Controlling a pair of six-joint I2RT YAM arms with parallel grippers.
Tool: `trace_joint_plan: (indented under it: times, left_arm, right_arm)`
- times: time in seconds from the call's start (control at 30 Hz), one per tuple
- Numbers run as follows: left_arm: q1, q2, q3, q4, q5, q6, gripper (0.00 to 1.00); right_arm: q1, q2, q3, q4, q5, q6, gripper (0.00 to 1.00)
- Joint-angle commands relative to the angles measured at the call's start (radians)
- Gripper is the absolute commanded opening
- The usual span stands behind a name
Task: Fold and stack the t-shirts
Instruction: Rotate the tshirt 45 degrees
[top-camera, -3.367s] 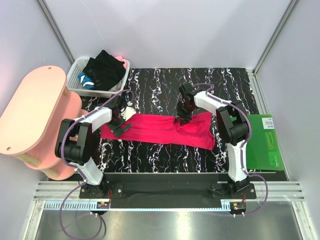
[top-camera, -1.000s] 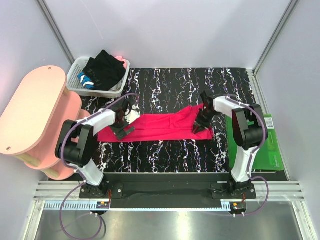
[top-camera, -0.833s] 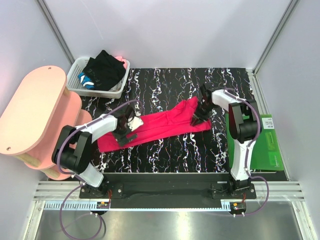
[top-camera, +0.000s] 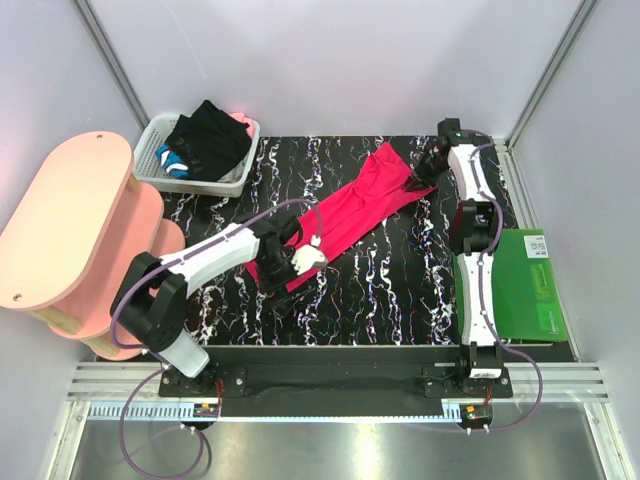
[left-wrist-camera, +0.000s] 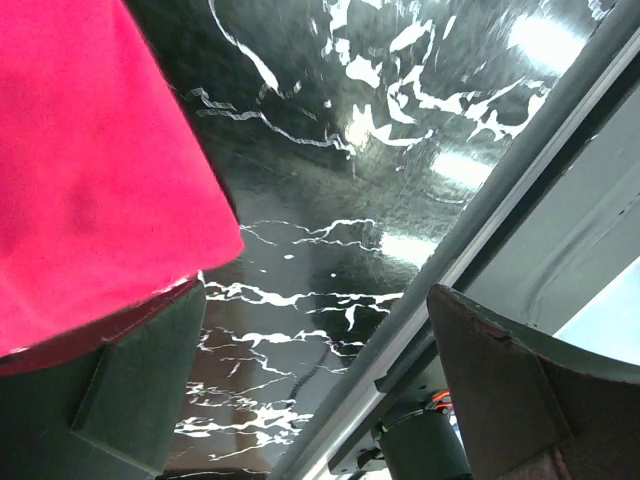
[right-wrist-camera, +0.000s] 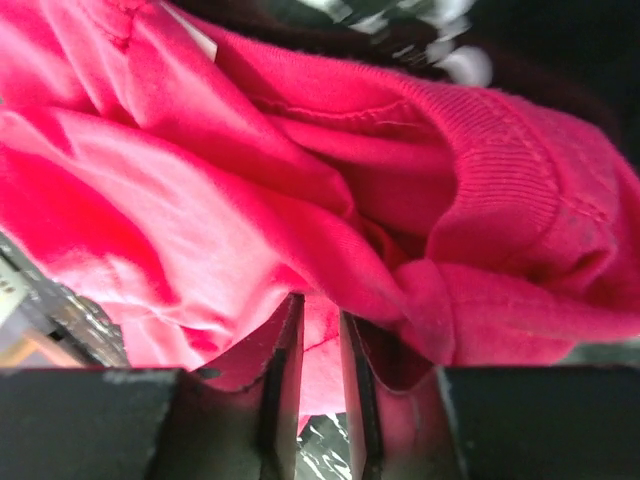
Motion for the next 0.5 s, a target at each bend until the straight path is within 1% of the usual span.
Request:
trace_joint_plan:
  times: [0.0,0.07,0.1,0.13,0.2,0.23,0.27,0.33,0.37,0.43,0.47]
  left_arm:
    - [0.016,-0.103,0.093,-0.019,0.0,0.021,0.99]
    - [0.066,-0.141,0.107,0.01,-0.039,0.025,0.99]
    - [0.086,-0.144,0.113,0.063,-0.059,0.022,0.99]
    - [0.117,-0.147,0.107,0.103,-0.14,0.01,0.99]
    - [0.137,-0.117,0.087,0.213,-0.228,-0.027,0.99]
    - [0.138,-0.096,0.085,0.237,-0.31,-0.042,0.99]
    - [0.138,-0.038,0.088,0.244,-0.355,-0.057,0.99]
    - [0.132,0.023,0.101,0.261,-0.429,-0.082,0.99]
    - [0.131,0.071,0.101,0.272,-0.453,-0.088,0.99]
    - [0.131,0.116,0.108,0.295,-0.506,-0.097,0.99]
    - [0.131,0.15,0.11,0.304,-0.518,-0.102,0.99]
  right_arm:
    - [-0.005,-0.092,-0.051,0.048,-0.096,-0.016,0.29]
    - [0.004,-0.17,-0.102,0.081,-0.103,-0.021,0.31]
    - [0.019,-0.198,-0.116,0.107,-0.098,-0.027,0.32]
    - [0.027,-0.248,-0.128,0.116,-0.092,-0.029,0.33]
    - [0.048,-0.289,-0.131,0.116,-0.055,-0.033,0.34]
    - [0.05,-0.325,-0.136,0.115,-0.049,-0.036,0.34]
    - [0.056,-0.344,-0.146,0.113,-0.041,-0.035,0.34]
    - [0.07,-0.388,-0.177,0.112,-0.041,-0.033,0.34]
    - [0.074,-0.401,-0.188,0.108,-0.035,-0.036,0.34]
    - [0.094,-0.436,-0.212,0.101,-0.023,-0.048,0.34]
    - [0.1,-0.445,-0.249,0.102,-0.015,-0.053,0.34]
